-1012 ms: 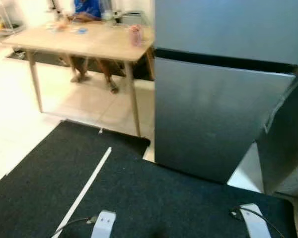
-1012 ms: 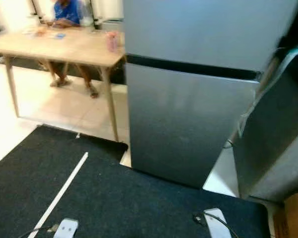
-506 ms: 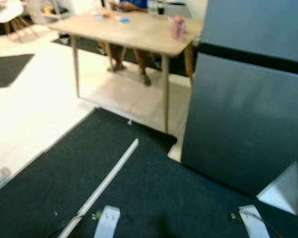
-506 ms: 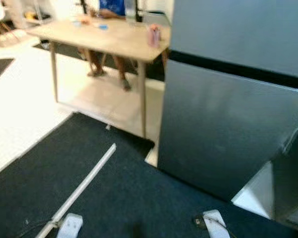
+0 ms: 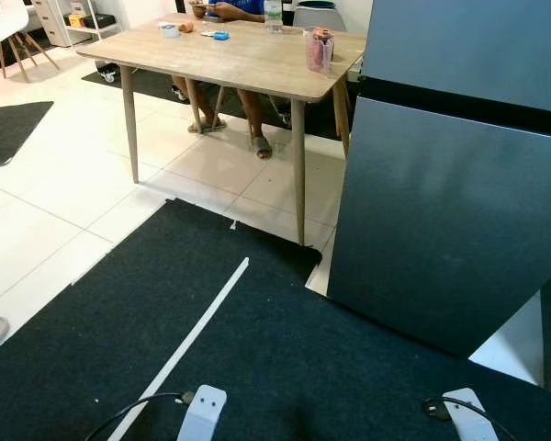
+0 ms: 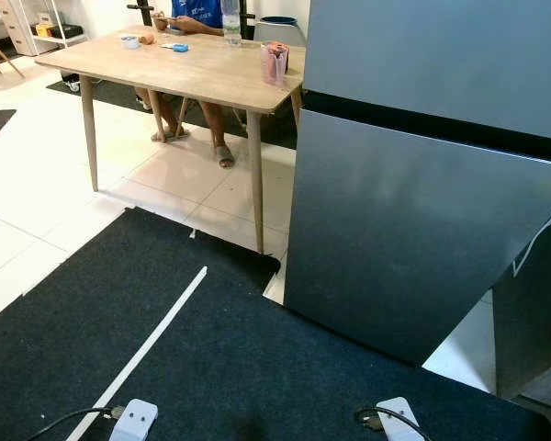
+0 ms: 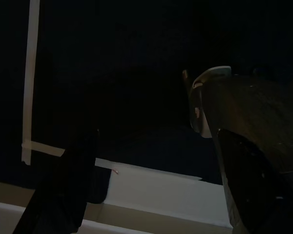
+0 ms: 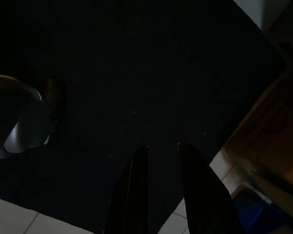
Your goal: Restocking fridge
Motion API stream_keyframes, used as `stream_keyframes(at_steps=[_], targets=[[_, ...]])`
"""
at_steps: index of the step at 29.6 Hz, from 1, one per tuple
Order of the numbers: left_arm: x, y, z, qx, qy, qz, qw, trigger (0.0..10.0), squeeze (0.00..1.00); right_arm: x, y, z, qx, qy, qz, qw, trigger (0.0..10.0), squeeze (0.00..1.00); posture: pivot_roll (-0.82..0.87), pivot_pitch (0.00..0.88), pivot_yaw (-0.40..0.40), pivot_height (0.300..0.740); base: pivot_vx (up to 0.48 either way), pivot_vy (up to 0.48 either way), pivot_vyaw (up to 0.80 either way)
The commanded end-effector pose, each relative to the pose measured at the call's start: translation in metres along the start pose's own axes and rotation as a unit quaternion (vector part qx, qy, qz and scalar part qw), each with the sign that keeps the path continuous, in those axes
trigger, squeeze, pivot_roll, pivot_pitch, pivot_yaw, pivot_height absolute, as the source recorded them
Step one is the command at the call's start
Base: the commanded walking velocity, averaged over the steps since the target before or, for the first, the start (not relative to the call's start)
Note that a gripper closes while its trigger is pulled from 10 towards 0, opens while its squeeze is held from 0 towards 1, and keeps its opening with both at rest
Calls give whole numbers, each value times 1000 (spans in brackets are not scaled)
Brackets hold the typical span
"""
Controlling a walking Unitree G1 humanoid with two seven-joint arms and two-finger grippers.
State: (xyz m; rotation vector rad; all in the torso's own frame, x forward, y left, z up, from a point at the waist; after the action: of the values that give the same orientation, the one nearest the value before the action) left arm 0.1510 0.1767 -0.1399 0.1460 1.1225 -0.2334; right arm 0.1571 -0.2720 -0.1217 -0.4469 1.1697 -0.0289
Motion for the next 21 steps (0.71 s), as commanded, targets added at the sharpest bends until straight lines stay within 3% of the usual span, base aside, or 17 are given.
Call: stream_keyframes(at_steps=[1,8,21], targets=[[-1,6,-2,15,6,3,1000,10000,0,0,4,-6,-10,10,3,1000,10000,0,-13,0,0,740,0,0,0],[-1,5,-4,21,9,2,1000,10000,0,0,6,-7,-34,10,7,999,10000,0,-11,0,3,740,0,0,0],[-1,5,-1,27,4,2,1000,10000,0,0,7,-4,-20,6,-2,1000,10000,0,-4,0,-3,740,0,0,0]])
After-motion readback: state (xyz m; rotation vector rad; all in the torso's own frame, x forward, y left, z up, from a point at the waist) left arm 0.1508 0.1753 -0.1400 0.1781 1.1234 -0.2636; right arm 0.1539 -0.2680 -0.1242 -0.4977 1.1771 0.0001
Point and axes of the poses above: a point about 5 cm out from each wrist's last joint towards the gripper, its own x axis pointing out of the wrist towards the gripper, its own z axis along the axis of the wrist's last joint, y = z × x, the point moved 4 cm from there along x, pointing out of the wrist towards the gripper, and after that the axes turned 2 degrees about -x, right-handed, at the moved point
